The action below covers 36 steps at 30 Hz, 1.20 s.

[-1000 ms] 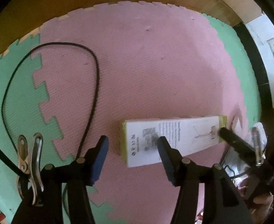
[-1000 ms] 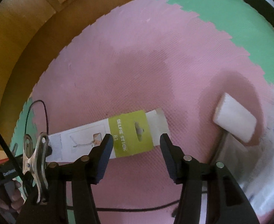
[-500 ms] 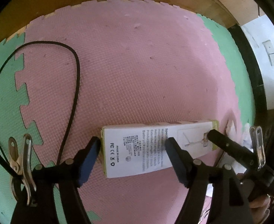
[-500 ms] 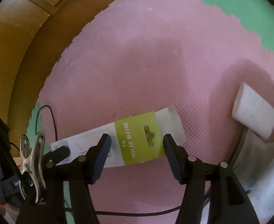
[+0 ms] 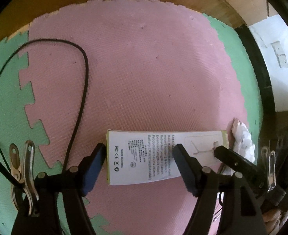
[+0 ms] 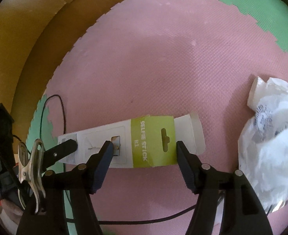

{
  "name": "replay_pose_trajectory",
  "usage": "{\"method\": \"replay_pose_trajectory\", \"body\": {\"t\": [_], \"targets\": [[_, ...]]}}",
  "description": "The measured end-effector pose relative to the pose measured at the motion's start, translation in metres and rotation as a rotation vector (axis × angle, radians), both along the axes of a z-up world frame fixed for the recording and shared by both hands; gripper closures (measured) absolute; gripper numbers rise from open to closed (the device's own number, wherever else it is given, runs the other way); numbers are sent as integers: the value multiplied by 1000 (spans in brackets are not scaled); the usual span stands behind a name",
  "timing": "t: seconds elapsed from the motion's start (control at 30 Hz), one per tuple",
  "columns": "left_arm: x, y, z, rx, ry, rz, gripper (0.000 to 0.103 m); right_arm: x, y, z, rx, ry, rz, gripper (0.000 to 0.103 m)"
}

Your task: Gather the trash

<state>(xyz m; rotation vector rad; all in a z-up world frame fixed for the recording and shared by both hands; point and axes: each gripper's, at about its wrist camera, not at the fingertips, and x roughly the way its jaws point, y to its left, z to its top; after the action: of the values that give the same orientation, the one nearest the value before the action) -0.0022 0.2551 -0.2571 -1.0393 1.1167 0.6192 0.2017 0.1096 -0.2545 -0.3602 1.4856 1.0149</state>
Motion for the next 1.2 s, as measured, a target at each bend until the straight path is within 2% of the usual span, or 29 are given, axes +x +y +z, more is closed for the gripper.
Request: {"method": "replay_pose_trajectory", "body": {"t": [0.17, 0.43, 0.83, 1.2], "targets": [[-4, -3, 18, 26, -12, -26, 29, -7, -12, 15, 29, 1, -15, 37], [-10, -14, 63, 92, -40, -82, 31, -16, -38, 48, 90, 3, -64, 37], [-16, -45, 145, 199, -136, -168, 31, -32, -87, 128, 200, -74, -155, 37], [-22, -79, 212, 272, -178, -240, 31, -51, -135, 189, 298, -123, -233, 37]]}}
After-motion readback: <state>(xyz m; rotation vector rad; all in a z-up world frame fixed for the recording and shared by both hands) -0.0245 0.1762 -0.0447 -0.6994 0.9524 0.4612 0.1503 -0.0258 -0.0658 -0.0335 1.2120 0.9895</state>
